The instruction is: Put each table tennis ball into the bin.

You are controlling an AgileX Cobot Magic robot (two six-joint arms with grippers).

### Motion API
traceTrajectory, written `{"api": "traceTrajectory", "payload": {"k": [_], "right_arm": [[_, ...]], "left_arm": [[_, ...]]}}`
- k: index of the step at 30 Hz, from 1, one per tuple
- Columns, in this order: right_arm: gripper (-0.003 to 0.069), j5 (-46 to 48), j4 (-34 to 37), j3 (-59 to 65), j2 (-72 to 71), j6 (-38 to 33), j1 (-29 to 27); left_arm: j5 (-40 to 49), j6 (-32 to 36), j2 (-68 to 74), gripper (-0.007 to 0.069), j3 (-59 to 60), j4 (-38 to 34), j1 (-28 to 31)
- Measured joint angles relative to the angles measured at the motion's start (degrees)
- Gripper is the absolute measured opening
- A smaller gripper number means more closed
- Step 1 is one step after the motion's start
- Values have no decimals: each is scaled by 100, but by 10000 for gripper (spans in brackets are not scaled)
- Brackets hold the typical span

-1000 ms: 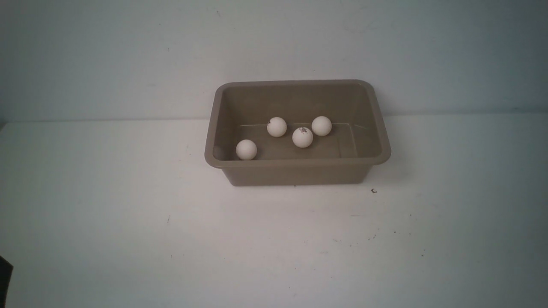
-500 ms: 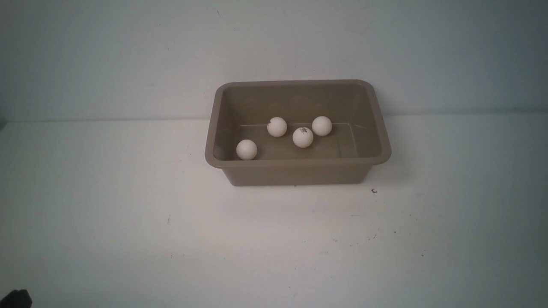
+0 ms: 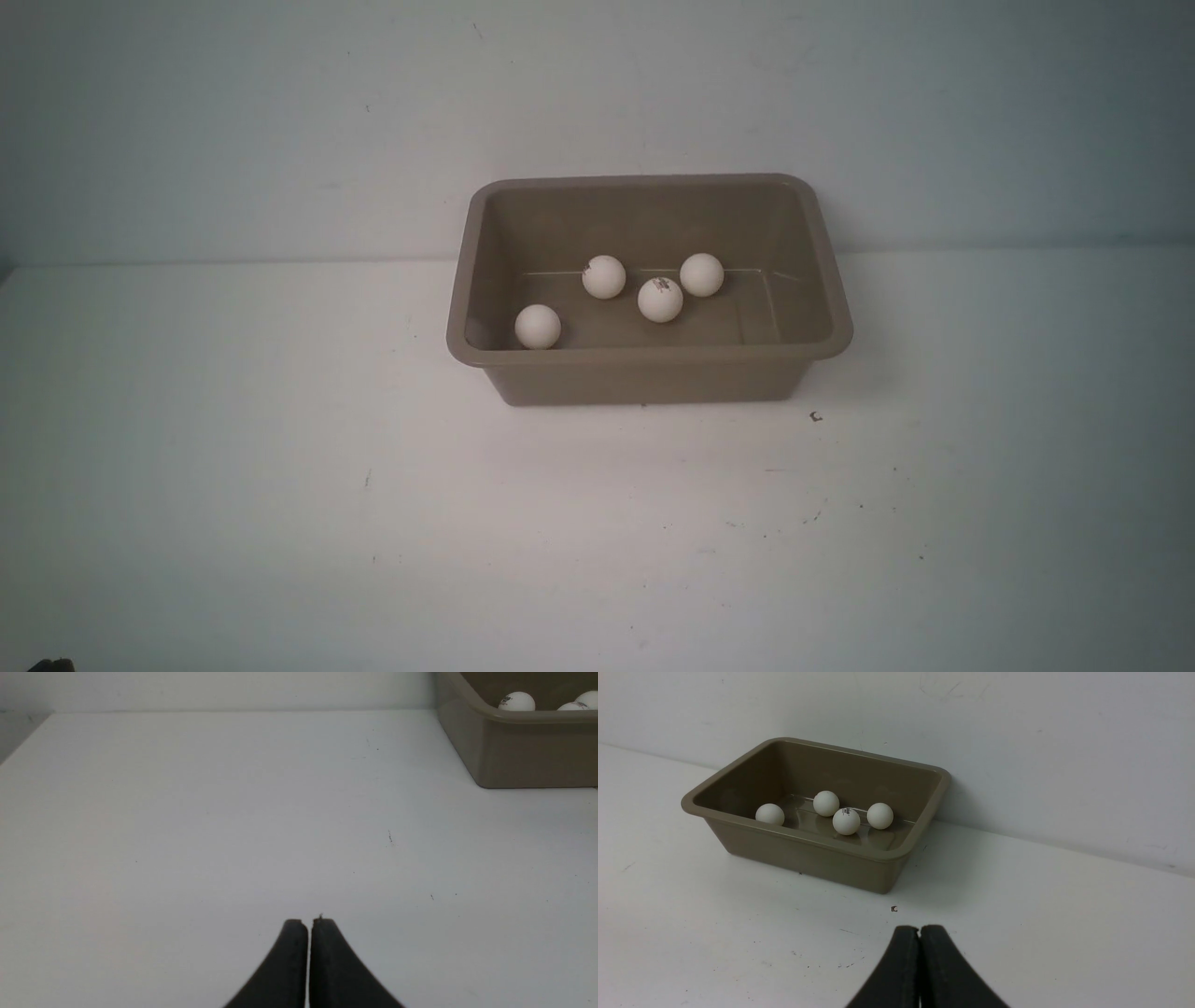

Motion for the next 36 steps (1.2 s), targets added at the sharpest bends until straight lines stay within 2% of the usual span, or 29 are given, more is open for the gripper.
{"api": "traceTrajectory", "payload": {"k": [12, 15, 18, 21, 26, 32, 36], "right_arm": [[-17, 0, 0, 0, 0, 0, -34], [-17, 6, 325, 0, 0, 19, -431], [-17, 101, 995, 10, 0, -80, -1316], [-17, 35, 1281, 129, -6, -389, -2005], [-17, -844, 1592, 954, -297, -827, -3016], [-17, -2131, 1580, 2456, -1244, -924, -3418], [-17, -2447, 1564, 3182, -1516, -929, -3437]], "left_arm": [[0, 11, 0, -4, 0, 0, 0], [0, 11, 0, -4, 0, 0, 0], [0, 11, 0, -4, 0, 0, 0], [0, 16, 0, -4, 0, 0, 0], [0, 16, 0, -4, 0, 0, 0], [5, 16, 0, -4, 0, 0, 0], [5, 16, 0, -4, 0, 0, 0]]}}
